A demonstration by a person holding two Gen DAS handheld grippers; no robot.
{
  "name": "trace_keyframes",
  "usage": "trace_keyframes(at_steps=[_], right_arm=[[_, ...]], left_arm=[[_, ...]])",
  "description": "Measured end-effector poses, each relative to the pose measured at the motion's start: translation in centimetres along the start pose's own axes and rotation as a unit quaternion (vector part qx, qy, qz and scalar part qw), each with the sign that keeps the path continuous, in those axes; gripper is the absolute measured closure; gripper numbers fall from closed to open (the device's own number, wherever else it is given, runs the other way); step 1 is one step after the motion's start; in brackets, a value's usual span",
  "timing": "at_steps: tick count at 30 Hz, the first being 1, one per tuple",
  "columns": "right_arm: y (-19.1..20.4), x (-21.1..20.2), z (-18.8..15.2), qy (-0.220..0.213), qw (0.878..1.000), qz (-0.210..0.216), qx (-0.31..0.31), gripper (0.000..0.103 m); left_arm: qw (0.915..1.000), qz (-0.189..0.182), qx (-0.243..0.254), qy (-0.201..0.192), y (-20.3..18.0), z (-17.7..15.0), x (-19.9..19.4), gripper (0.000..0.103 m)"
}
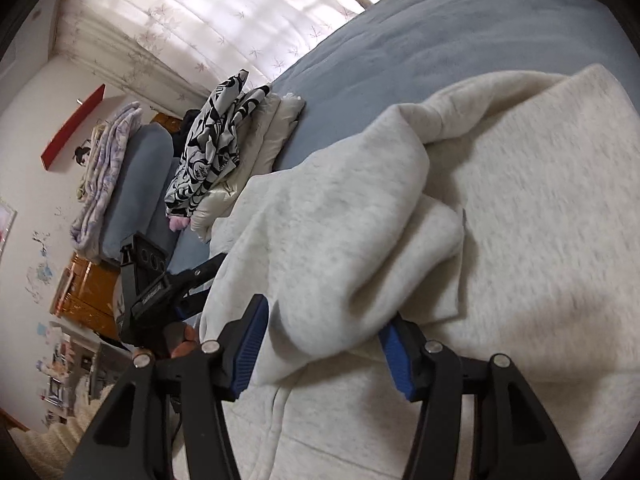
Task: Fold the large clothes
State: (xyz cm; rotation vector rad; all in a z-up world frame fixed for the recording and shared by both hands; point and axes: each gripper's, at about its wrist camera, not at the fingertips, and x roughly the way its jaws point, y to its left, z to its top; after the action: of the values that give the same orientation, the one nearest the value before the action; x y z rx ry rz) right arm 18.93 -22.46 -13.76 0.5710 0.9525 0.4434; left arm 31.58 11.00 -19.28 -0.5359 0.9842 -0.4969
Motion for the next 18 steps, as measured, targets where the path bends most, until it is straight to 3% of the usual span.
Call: trace_keyframes(at_steps=[1, 2, 3, 4, 5, 8, 15, 18], right_arm=[[0.1, 0.0, 0.0, 0.000, 1.000, -0.003, -0.003, 0.062], [0.2, 0.1, 0.1, 0.003, 1.000, -0.007, -0.007, 0.070], [0.4, 0.2, 0.2, 0.006, 1.000, -0.008, -0.011, 0.087], [0.4, 0.2, 0.4, 0.007, 1.000, -0.007, -0.013, 0.091], [0.5, -0.1, 0.5, 0.004, 1.000, -0.011, -0.019, 0.091], [1.5, -1.4, 1.2, -0.019, 0.998, -0.030, -0.048, 0.094], [1.3, -4.9, 2.5, -0.071, 0.992, -0.081, -0.069, 0.095], [-1.4, -3.6, 1.7, -0.042, 0.990, -0.129, -0.046, 0.095]], left_arm=[[1.0000, 0.000, -0.003, -0.007, -0.1, -0.1, 0.3, 0.022], [0.9999, -0.005, -0.005, -0.011, -0.5, -0.2, 0.4, 0.034], [0.9997, -0.019, -0.008, -0.010, -0.9, -0.3, 0.7, 0.045], [0.9996, -0.025, -0.013, -0.005, -1.3, -0.4, 1.0, 0.060], [0.9998, -0.013, -0.012, -0.011, -1.8, -0.6, 1.0, 0.069], [0.9992, 0.006, -0.003, -0.040, -3.2, -1.1, -0.1, 0.087], [0.9987, 0.038, 0.008, -0.034, -7.5, -2.8, -2.2, 0.091], [0.9971, 0.065, 0.034, -0.016, -8.4, -4.5, -1.7, 0.091]])
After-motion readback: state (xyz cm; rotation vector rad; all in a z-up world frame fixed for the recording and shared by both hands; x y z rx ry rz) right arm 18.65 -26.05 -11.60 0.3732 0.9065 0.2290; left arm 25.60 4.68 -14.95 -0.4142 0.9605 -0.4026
